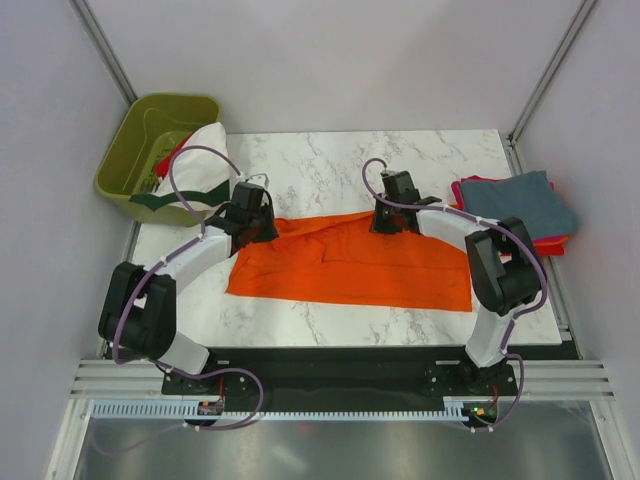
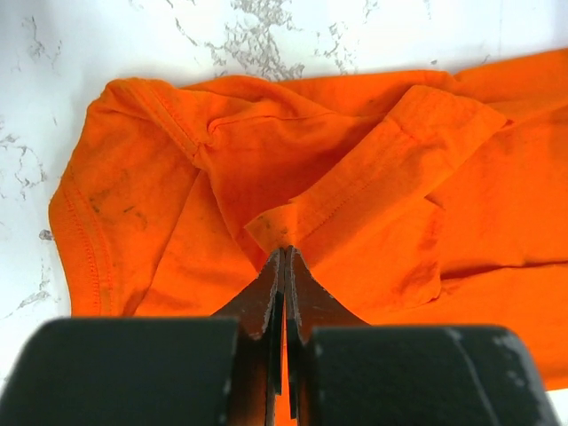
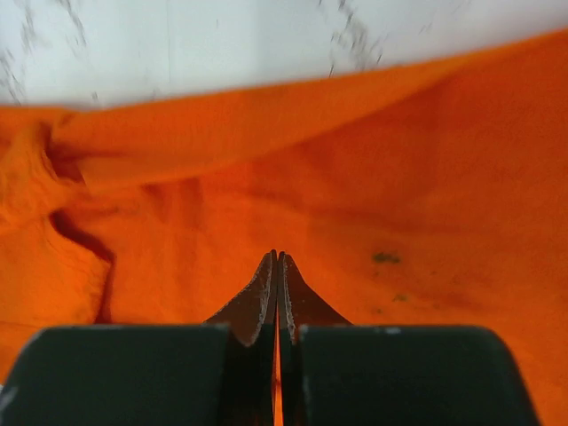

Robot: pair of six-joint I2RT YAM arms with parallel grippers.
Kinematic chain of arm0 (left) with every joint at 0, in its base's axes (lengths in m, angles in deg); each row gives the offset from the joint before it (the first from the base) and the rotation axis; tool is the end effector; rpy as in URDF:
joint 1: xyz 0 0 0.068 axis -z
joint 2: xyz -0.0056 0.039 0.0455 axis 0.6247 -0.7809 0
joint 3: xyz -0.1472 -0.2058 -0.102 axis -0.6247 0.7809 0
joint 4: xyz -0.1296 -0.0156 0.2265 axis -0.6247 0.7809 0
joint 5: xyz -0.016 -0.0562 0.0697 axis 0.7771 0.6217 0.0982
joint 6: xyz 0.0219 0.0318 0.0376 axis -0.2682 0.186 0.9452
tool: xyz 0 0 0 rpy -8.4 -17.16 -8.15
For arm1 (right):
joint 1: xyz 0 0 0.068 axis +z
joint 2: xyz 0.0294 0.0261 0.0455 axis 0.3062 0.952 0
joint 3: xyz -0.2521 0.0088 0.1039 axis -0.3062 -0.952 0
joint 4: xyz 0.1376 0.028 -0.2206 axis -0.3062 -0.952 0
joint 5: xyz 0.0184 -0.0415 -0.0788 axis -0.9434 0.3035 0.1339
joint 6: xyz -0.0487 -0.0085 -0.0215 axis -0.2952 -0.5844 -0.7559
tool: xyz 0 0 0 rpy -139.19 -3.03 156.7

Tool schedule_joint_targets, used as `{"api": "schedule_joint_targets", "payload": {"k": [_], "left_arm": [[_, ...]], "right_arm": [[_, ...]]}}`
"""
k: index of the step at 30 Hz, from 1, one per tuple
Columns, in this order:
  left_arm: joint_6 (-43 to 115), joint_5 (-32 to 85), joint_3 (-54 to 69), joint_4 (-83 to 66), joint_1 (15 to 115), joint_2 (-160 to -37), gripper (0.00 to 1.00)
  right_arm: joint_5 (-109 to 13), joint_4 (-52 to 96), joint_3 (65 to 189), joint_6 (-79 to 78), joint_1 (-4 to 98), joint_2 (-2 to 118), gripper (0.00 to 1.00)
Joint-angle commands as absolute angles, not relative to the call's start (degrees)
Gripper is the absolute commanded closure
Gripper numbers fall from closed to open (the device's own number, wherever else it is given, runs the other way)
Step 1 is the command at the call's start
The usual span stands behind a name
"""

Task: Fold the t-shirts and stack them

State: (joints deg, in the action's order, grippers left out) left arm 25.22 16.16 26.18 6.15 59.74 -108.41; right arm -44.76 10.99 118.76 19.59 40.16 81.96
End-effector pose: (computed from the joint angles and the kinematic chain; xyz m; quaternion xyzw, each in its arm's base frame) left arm 0.2960 -0.1126 0.2192 -0.0139 0.9240 -0.1245 0.3613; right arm 0.3594 0.1506 0.1812 0.0229 0.9385 0.1756 0.2964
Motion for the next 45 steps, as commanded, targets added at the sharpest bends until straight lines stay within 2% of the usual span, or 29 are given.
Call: {"api": "schedule_joint_targets", "payload": {"k": [1, 16, 20, 31, 36, 41, 45], "left_arm": [[24.77, 15.59, 24.68, 4.83, 59.66, -110.25, 0.98], [17.65, 12.97, 21.33, 6.32, 58.17, -124.49, 0.98], [16.51, 6.99, 21.60, 7.55, 57.65, -125.11, 0.98], [13.25, 4.78, 23.44, 8.08, 50.70, -122.05, 0.98], [15.18, 6.19, 23.88, 7.20, 51.05, -119.14, 0.98], [15.54, 6.54, 23.62, 7.20, 51.58, -117.29, 0.98], [15.54, 6.63, 23.88, 7.11, 51.93, -116.33, 0.98]], "right_arm": [[-42.67, 10.13, 116.60, 18.41, 42.87, 78.42, 1.00], [-36.78, 8.02, 121.07, 19.37, 49.03, 86.41, 1.00], [-35.55, 7.84, 122.04, 20.33, 51.31, 88.26, 1.00], [-35.20, 6.96, 129.16, 22.18, 56.06, 92.14, 1.00], [-33.00, 6.52, 128.64, 21.13, 53.43, 87.92, 0.77], [-34.05, 5.64, 127.50, 19.38, 47.47, 83.52, 0.71], [-34.93, 5.47, 123.99, 18.76, 42.10, 80.89, 0.71]]}}
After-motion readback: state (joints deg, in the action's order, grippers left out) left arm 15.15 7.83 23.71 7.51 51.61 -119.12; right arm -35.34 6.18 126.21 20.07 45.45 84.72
